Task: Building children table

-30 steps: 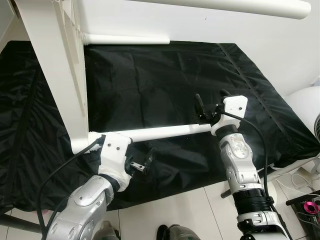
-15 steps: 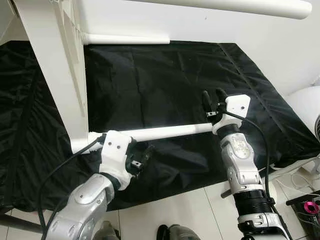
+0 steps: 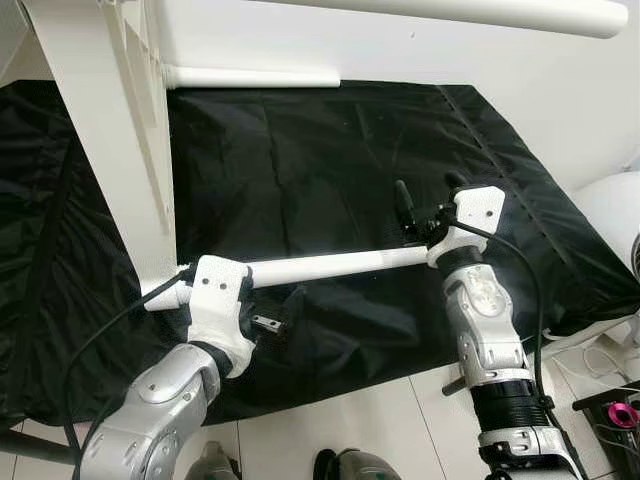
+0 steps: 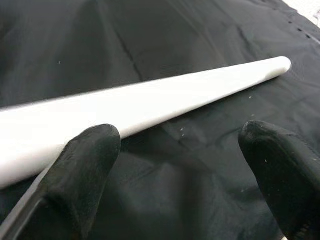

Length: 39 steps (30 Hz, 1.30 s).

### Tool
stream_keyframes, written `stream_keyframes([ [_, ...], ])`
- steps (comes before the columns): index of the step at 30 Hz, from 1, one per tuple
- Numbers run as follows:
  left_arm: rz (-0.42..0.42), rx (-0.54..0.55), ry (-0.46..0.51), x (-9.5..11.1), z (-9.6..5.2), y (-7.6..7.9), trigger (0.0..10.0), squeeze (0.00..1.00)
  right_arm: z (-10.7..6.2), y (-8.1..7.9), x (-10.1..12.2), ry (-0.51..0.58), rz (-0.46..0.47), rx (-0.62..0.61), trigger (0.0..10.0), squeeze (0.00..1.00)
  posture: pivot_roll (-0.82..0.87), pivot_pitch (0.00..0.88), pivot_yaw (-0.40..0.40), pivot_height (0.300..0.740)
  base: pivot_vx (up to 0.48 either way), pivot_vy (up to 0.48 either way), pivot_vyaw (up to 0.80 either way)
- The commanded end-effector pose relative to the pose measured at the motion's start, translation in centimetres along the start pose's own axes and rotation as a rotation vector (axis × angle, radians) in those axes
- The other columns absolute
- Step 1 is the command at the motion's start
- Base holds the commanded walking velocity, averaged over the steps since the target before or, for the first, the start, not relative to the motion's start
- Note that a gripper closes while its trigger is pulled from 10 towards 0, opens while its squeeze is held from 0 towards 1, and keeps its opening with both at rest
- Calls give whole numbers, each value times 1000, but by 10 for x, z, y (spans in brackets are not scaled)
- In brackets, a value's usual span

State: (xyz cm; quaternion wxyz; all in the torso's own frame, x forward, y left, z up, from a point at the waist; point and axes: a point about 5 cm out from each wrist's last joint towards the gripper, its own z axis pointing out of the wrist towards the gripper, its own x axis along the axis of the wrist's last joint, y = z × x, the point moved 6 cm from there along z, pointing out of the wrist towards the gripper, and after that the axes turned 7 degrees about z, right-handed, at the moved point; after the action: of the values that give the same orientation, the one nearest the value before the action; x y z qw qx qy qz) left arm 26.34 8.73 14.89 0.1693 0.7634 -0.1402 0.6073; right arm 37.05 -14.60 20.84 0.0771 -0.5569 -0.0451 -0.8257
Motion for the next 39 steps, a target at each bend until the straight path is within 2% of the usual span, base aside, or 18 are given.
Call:
stream_keyframes([
  [1, -55, 36, -38, -5, -1, -3, 10000, 0, -3, 4, -3, -19, -14, -9, 10000, 1000, 63, 100, -79, 740, 0, 0, 0],
  [2, -97, 80, -72, -9, 0, -9, 10000, 0, -3, 4, -2, -19, -23, -8, 10000, 0, 65, 100, -81, 740, 0, 0, 0],
  [3, -134, 94, -88, -10, 0, -12, 10000, 0, -2, 4, -1, -16, -31, -4, 10000, 0, 66, 100, -81, 740, 0, 0, 0],
  [9, -209, 140, -115, -11, -1, -22, 10000, 0, 2, -1, 4, 6, -81, 29, 10000, 0, 74, 101, -87, 740, 0, 0, 0],
  [11, -272, 181, -122, -12, -1, -28, 10000, 0, 4, -3, 11, 31, -121, 45, 10000, 0, 72, 100, -87, 740, 0, 0, 0],
  [16, -325, 216, -128, -15, -1, -33, 10000, 0, 6, -5, 20, 66, -170, 53, 10000, 0, 69, 103, -87, 740, 0, 0, 0],
  [17, -347, 224, -127, -15, 0, -33, 10000, 0, 6, -5, 30, 107, -221, 45, 10000, 0, 67, 104, -87, 740, 0, 0, 0],
  [20, -357, 228, -126, -13, 1, -32, 10000, 0, 5, -4, 38, 145, -275, 31, 10000, 0, 67, 104, -87, 740, 0, 0, 0],
  [22, -378, 226, -125, -10, 4, -31, 10000, 0, -1, -6, 57, 251, -413, -24, 10000, 0, 64, 101, -80, 740, 0, 0, 0],
  [24, -391, 211, -126, -7, 7, -28, 10000, 0, -7, -10, 71, 331, -491, -62, 10000, 0, 63, 99, -77, 740, 0, 0, 0],
  [27, -389, 200, -130, -7, 8, -26, 10000, 0, -9, -14, 78, 371, -537, -73, 10000, 0, 63, 96, -71, 740, 0, 0, 0],
  [29, -380, 184, -148, -8, 9, -24, 10000, 0, -12, -26, 94, 460, -609, -72, 10000, 0, 60, 90, -67, 740, 0, 0, 0],
  [32, -370, 175, -152, -7, 9, -23, 10000, 0, -13, -31, 103, 510, -643, -73, 10000, 0, 60, 90, -67, 740, 0, 0, 0],
  [35, -346, 154, -160, -4, 12, -21, 10000, 0, -15, -45, 122, 626, -721, -66, 10000, 0, 60, 82, -62, 740, 0, 0, 0],
  [39, -339, 154, -165, -4, 13, -21, 10000, 0, -15, -49, 126, 658, -752, -54, 10000, 0, 60, 82, -62, 740, 0, 0, 0],
])
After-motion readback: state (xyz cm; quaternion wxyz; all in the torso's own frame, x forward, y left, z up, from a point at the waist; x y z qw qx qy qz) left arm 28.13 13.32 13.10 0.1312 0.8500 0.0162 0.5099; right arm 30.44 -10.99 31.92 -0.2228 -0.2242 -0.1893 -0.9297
